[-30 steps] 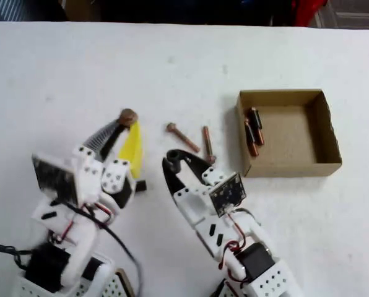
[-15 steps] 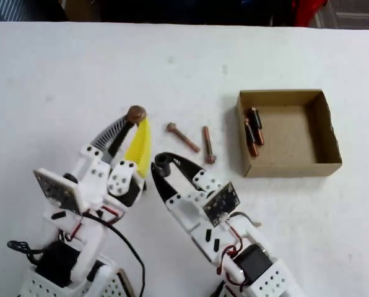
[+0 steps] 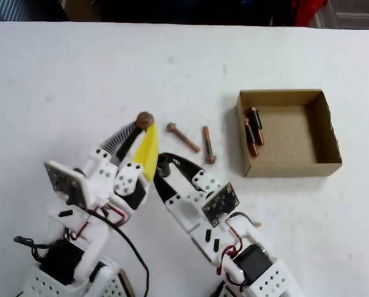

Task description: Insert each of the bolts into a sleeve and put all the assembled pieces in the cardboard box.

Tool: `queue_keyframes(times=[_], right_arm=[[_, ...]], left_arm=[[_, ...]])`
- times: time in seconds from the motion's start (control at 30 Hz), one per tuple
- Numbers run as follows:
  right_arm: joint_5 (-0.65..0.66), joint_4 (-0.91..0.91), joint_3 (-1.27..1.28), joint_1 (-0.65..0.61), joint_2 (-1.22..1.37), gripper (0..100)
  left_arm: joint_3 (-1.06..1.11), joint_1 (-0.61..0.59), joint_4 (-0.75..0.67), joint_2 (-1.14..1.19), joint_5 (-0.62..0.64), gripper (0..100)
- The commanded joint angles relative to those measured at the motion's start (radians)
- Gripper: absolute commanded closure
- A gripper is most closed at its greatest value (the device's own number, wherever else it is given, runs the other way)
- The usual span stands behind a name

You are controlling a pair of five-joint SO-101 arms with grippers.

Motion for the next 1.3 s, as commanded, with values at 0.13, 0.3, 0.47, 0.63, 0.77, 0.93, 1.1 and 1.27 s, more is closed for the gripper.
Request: queue_keyframes(times=[0.13, 0.3, 0.47, 0.63, 0.77, 0.93, 1.1, 1.27], right_arm=[[0.015, -0.008, 0.008, -0.002, 0.001, 98.1], [0.015, 0.008, 0.008, -0.002, -0.004, 98.1], [0.014, 0.008, 0.008, -0.002, 0.001, 98.1], [0.015, 0.008, 0.008, -0.002, -0.002, 98.1], [0.015, 0.008, 0.008, -0.002, -0.004, 98.1], [0.015, 0.008, 0.008, -0.001, -0.002, 98.1], [0.015, 0.013, 0.008, -0.001, -0.001, 98.1], [0.015, 0.015, 0.008, -0.001, -0.002, 98.1]], left_arm=[[-0.043, 0.015, 0.046, -0.018, 0.04, 98], [-0.043, 0.039, 0.048, -0.018, 0.038, 98], [-0.043, 0.051, 0.048, -0.018, 0.037, 98], [-0.044, 0.053, 0.091, -0.018, 0.037, 98], [-0.044, 0.074, 0.173, -0.018, 0.037, 98], [-0.038, 0.105, 0.253, -0.018, 0.035, 98], [-0.035, 0.111, 0.325, -0.018, 0.034, 98], [-0.04, 0.11, 0.328, -0.018, -0.002, 98]])
